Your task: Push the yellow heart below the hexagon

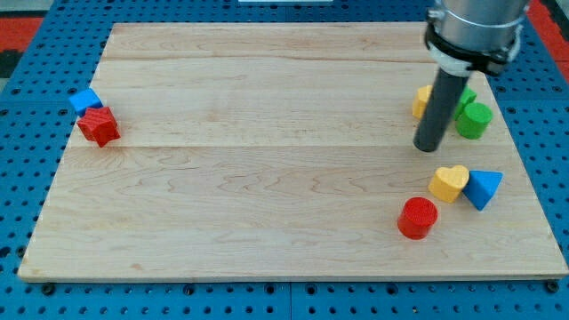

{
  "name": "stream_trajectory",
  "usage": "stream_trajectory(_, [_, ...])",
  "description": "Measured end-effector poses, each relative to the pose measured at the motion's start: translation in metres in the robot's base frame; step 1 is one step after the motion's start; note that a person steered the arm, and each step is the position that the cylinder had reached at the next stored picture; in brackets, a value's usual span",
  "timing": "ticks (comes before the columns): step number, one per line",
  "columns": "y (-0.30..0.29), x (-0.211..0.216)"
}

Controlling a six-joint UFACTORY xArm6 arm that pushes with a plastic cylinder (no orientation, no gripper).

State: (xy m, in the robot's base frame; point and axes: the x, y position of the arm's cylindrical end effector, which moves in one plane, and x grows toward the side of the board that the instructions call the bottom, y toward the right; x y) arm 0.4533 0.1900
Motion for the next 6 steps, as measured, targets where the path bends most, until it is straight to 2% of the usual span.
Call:
stream_trajectory(2, [0.108,0.020])
stream_trajectory(3, [0.121,0.056])
stream_trajectory(4, [0.092,0.082])
stream_trajectory(6, [0.007,0.088])
